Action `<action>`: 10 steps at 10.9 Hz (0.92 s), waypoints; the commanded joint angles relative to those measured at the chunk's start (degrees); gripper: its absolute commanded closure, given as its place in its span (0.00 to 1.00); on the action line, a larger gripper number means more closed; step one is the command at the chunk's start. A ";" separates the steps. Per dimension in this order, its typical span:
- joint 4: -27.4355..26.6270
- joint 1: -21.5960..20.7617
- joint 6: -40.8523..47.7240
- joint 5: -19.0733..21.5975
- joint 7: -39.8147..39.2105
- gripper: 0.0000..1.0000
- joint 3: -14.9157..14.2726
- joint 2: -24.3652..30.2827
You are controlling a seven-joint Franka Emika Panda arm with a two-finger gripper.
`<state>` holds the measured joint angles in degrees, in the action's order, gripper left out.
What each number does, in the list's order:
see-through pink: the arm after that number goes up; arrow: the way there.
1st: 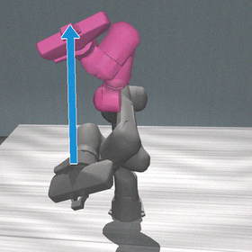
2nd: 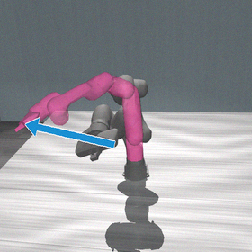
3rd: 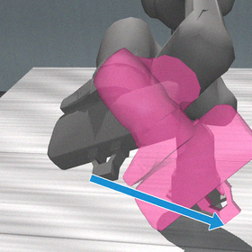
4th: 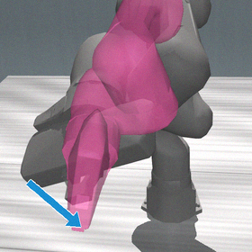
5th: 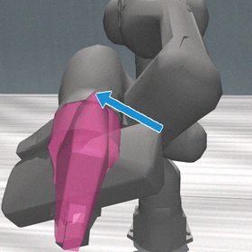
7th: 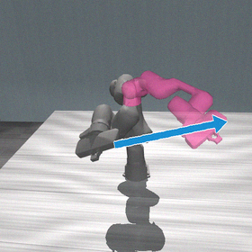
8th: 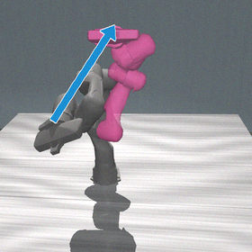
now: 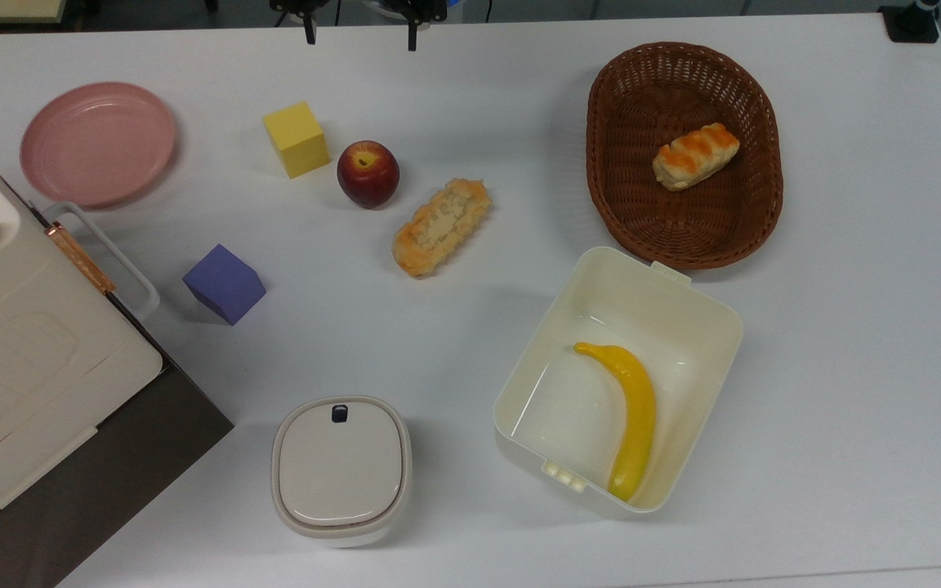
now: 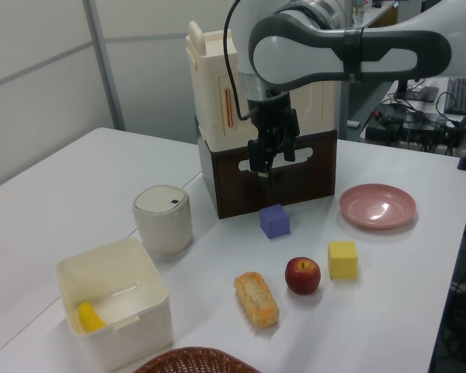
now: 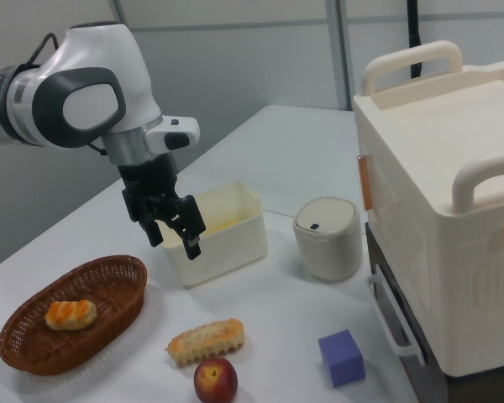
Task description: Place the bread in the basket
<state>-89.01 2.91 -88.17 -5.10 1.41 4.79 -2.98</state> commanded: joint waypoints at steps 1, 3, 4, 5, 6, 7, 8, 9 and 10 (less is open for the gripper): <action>-0.73 -0.54 0.19 1.15 -0.79 0.00 -0.74 0.52; -0.73 -0.45 0.10 1.14 -0.79 0.00 -0.74 0.34; -0.81 -0.45 0.19 1.23 -0.79 0.00 -0.74 0.43; -0.99 -0.45 0.19 1.14 -0.79 0.00 -0.74 0.26; -0.82 -0.37 0.19 1.23 -0.79 0.00 -0.74 0.25; -0.90 -0.36 0.10 1.14 -0.79 0.00 -0.74 0.08; -0.90 -0.36 -1.46 1.14 -0.79 0.00 -0.74 0.08; -0.90 -0.28 -2.35 1.14 -0.71 0.00 -0.92 0.08; -0.90 -0.28 -2.53 1.14 -0.71 0.00 -0.92 0.08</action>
<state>-89.15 2.92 -88.92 -5.10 1.40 4.72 -3.52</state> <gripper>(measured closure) 0.000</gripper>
